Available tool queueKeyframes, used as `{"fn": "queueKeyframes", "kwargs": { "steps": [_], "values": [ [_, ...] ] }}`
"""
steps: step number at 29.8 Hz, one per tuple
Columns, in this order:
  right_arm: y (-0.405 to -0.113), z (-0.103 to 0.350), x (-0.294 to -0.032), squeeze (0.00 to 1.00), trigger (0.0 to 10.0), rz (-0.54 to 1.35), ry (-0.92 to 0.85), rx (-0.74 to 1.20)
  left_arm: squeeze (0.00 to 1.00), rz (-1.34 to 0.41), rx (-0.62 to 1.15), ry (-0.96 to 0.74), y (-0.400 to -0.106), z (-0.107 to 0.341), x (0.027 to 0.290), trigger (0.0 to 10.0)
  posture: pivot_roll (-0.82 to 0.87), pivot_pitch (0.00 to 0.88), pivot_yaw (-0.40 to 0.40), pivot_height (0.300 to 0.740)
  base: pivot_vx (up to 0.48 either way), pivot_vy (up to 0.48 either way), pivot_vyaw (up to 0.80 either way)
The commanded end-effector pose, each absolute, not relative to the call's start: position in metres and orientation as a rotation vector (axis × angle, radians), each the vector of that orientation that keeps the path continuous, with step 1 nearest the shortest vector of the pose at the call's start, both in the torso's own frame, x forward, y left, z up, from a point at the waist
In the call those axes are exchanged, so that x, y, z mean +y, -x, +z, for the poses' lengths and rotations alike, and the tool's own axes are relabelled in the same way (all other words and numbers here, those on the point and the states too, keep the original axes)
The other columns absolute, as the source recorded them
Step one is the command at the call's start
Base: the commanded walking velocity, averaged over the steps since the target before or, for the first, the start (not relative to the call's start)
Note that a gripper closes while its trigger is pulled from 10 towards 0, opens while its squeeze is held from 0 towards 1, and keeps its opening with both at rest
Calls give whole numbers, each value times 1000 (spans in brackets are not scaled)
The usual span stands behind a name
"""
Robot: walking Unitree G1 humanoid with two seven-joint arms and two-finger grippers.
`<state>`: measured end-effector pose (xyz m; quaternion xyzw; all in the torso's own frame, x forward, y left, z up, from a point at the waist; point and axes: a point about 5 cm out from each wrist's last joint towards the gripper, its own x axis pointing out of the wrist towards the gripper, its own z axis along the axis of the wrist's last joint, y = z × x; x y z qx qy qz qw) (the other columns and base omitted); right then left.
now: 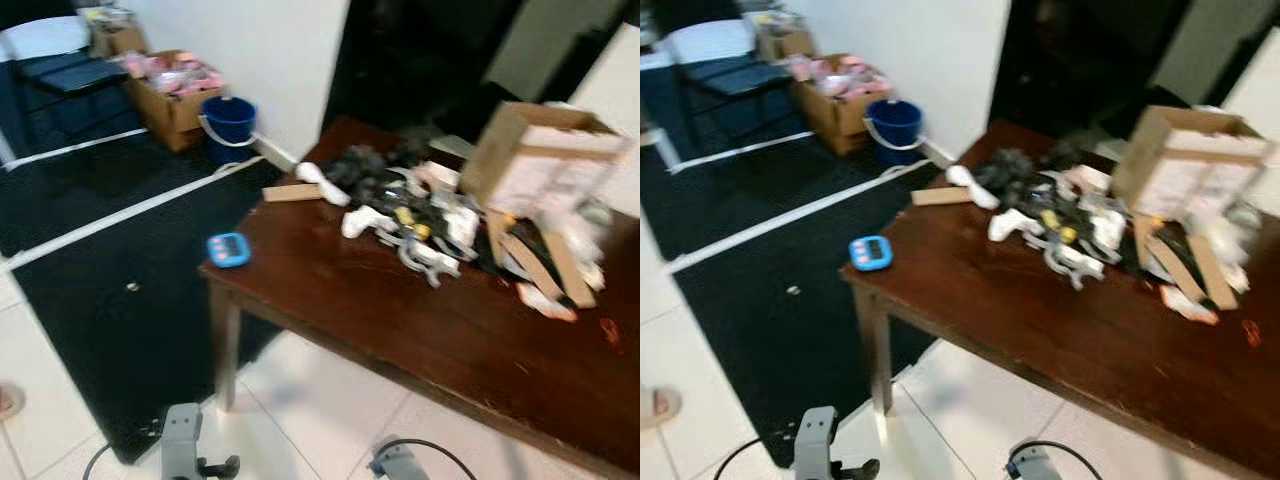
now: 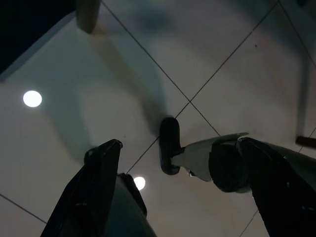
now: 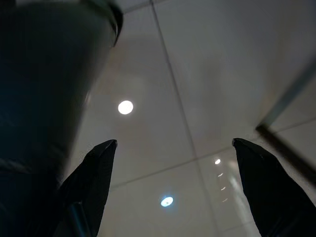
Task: Picking trash to rubbish bin
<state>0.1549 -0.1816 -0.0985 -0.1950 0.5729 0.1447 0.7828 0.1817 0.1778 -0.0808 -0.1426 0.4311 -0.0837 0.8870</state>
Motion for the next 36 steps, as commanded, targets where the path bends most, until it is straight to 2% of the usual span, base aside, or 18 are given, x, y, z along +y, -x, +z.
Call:
{"fn": "queueKeyframes", "kwargs": {
  "steps": [1,4,8,13,17,21,26,36],
  "values": [
    [-147,-100,-192,0,10000,299,426,1271,0,-165,918,311,-175,-84,176,10000,188,69,-74,740,0,0,-788],
    [-138,-100,-210,0,10000,281,443,1298,0,-161,916,314,-175,-84,176,10000,187,72,-73,740,0,0,-788],
    [-135,-101,-214,0,10000,279,452,1309,0,-159,917,315,-175,-84,176,10000,187,72,-73,740,0,0,-788],
    [-135,-103,-200,0,10000,292,443,1307,0,-155,918,315,-175,-84,177,10000,188,75,-72,740,0,0,-788],
    [-139,-105,-177,0,10000,310,418,1284,0,-150,918,317,-175,-84,177,10000,191,76,-72,740,0,0,-788],
    [-143,-105,-161,0,10000,331,405,1258,0,-142,920,320,-175,-85,178,10000,194,78,-75,740,0,0,0],
    [-144,-105,-155,0,10000,333,398,1255,0,-137,917,323,-175,-85,179,10000,197,79,-77,740,0,0,0],
    [-139,-105,-178,0,10000,318,413,1272,0,-119,919,328,-174,-85,181,10000,205,78,-78,740,0,0,0]
  ]
}}
